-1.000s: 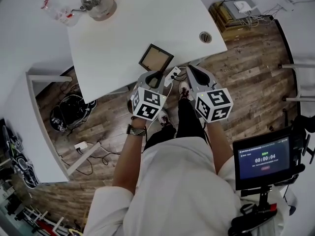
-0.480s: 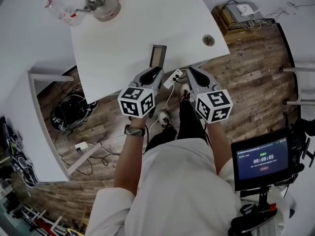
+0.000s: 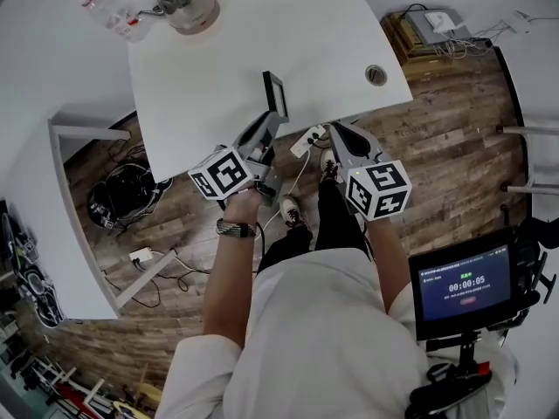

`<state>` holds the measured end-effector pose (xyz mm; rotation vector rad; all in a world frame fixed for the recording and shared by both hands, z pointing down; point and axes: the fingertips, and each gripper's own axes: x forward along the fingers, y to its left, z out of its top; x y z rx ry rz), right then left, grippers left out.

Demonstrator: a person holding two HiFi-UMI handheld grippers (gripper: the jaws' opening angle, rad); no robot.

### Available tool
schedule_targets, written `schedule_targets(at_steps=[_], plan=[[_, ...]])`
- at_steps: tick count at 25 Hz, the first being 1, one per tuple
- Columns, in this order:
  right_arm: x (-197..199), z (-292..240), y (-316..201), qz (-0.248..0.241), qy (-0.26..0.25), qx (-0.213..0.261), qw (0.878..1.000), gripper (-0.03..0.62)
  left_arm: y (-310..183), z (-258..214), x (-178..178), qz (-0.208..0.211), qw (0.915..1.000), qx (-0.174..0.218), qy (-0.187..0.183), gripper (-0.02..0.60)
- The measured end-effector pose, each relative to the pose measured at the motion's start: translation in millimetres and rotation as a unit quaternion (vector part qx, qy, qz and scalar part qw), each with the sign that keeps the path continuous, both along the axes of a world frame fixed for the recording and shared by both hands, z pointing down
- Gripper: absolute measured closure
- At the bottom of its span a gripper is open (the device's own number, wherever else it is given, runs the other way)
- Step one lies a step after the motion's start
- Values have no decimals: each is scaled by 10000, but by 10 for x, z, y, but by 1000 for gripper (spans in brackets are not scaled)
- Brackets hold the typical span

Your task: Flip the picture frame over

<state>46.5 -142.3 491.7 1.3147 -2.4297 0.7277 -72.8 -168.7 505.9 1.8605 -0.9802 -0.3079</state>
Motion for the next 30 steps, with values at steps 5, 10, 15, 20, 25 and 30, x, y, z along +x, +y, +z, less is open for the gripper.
schedule_targets(at_steps=[5,10,15,20,25,30], plan=[[-44,-7,-9,-83,-2,1,10000,592,1,25,-251,-625,9932,-334,924,508],[-103,19,12,-196,23,-31,9998,592,85,118,-431,-1034,9791,-600,1643,506],[-207,19,11,-342,48,-37,9994,592,172,212,-465,-1024,9763,-728,1764,506],[-274,51,13,-453,106,-69,9989,592,304,528,-582,-1162,9759,-1004,1551,506],[-250,58,47,-506,141,-92,9986,592,472,780,-576,-1184,9798,-1274,986,506],[-314,88,65,-562,203,-107,9982,592,515,925,-596,-1111,9837,-1379,318,499]])
